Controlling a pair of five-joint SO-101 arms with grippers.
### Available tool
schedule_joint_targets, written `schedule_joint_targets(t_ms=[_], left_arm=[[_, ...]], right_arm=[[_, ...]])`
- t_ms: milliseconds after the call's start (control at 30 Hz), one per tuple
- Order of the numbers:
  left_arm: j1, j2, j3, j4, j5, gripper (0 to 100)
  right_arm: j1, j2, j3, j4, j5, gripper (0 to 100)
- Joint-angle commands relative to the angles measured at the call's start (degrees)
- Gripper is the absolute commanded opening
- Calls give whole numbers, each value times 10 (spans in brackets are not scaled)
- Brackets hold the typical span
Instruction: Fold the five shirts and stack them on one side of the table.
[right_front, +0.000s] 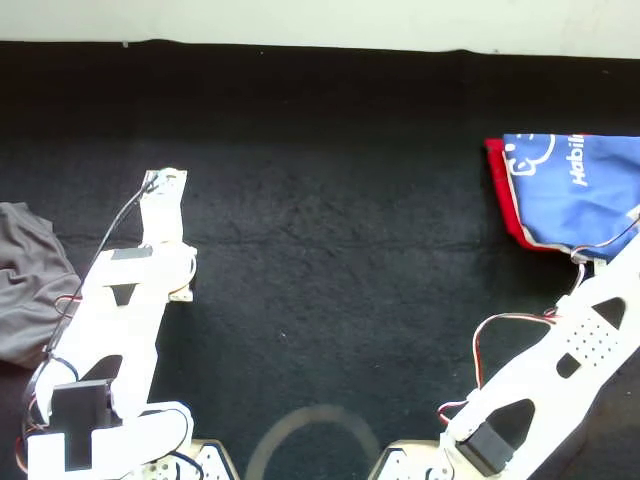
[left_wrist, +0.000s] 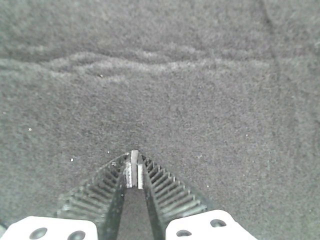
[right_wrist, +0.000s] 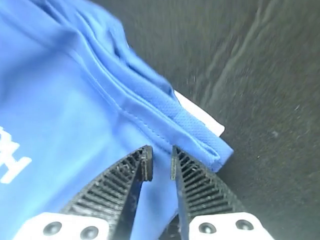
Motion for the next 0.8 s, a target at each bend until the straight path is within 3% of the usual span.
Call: schedule_joint_targets(t_ms=[0,333,767], left_arm=[[-4,-6,0,-13,-4,9],[-4,-6,0,-13,-4,9],[-4,-6,0,-13,-4,9]], right_arm=[[16,16,-56,-10,6,76],[28,-70,-54,-15,4,76],[-111,-237,-51,134,8,76]])
